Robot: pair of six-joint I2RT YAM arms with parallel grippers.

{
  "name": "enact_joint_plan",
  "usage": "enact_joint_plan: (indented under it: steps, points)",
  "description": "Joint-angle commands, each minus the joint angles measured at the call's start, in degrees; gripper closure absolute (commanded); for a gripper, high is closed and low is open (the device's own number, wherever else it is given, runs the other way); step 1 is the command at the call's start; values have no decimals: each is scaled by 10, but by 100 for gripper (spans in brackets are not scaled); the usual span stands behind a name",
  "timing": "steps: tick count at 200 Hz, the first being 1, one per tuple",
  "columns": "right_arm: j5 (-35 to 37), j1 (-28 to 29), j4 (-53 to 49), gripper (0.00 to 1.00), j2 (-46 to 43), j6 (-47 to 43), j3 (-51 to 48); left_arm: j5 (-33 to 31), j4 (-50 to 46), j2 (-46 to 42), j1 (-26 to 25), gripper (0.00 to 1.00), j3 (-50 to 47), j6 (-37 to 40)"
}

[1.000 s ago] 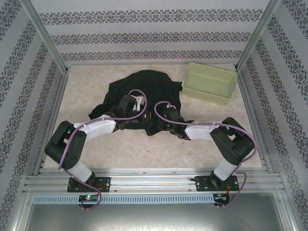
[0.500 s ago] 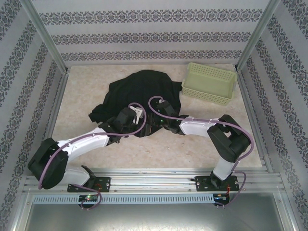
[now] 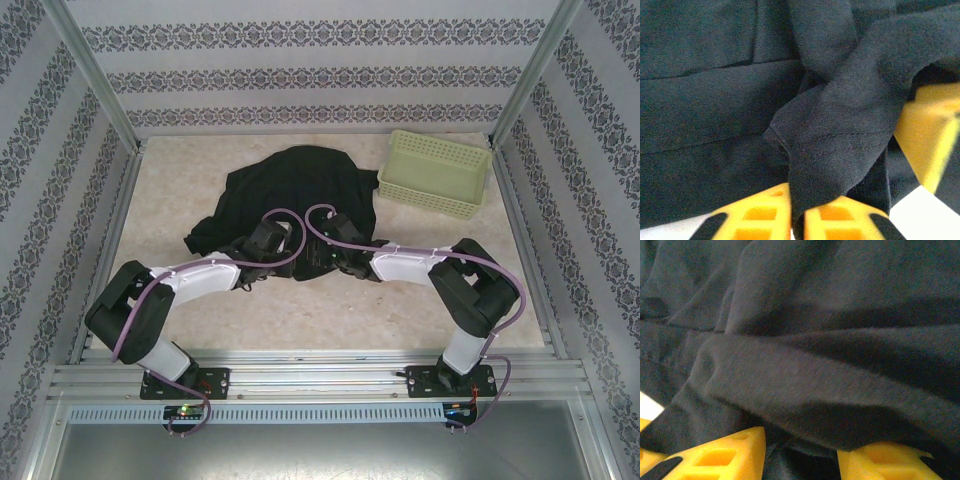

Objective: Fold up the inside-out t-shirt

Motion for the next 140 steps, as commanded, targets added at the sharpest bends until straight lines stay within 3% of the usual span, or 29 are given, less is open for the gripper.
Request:
enact_joint_plan:
  steps: [1, 93, 140]
  points:
    - [-8, 11, 5, 59, -15, 10, -13, 23, 14, 5, 4, 92, 9, -17]
    - [15, 5, -36, 62, 35, 28, 25, 69, 54, 6, 3, 96, -15, -36]
    - [52, 16, -65, 97, -12, 24, 4, 71, 54, 1, 3, 97, -13, -30]
